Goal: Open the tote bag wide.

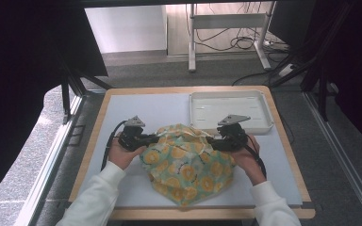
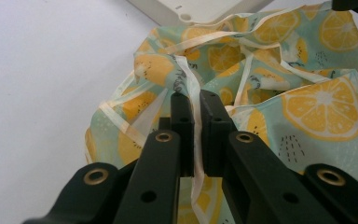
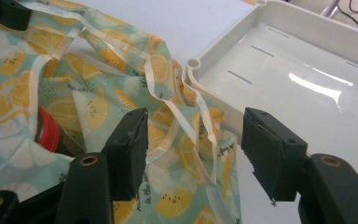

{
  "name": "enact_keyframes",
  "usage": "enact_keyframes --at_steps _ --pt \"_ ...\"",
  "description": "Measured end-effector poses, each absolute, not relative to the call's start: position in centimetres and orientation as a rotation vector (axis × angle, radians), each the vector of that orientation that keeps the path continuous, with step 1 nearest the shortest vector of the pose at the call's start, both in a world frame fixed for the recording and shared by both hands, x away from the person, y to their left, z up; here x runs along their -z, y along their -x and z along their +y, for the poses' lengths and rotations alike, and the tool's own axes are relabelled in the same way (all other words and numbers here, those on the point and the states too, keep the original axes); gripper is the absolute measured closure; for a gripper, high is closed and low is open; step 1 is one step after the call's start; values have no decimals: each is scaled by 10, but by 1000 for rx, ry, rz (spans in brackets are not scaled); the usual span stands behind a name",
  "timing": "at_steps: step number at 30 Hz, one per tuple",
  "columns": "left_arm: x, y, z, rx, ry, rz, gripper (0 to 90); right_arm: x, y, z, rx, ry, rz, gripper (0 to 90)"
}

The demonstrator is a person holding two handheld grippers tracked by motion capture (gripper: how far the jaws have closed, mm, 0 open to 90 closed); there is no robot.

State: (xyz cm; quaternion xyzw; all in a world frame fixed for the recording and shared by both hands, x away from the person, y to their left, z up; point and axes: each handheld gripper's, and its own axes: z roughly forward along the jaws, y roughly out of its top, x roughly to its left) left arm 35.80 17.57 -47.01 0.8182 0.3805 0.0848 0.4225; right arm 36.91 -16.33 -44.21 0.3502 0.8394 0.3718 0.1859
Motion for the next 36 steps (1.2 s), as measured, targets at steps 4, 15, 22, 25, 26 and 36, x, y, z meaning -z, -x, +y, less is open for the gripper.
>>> enact_keyframes --at_steps 4,15,22,25,26,36 --pt "470 -359 176 -212 -2048 956 859 446 -375 -160 -1048 -997 2378 408" --pt "469 -359 173 -210 -2049 949 860 452 -388 -144 -996 -973 2416 414" --pt "469 -360 174 -206 -2043 956 859 460 -395 -135 -958 -963 2451 417" --pt "470 -360 174 -207 -2045 955 858 463 -395 -134 -940 -960 2462 417" --pt "470 -360 175 -207 -2044 955 858 463 -395 -133 -933 -956 2466 416" --pt "470 -360 174 -208 -2046 953 858 475 -400 -131 -846 -969 2490 591"
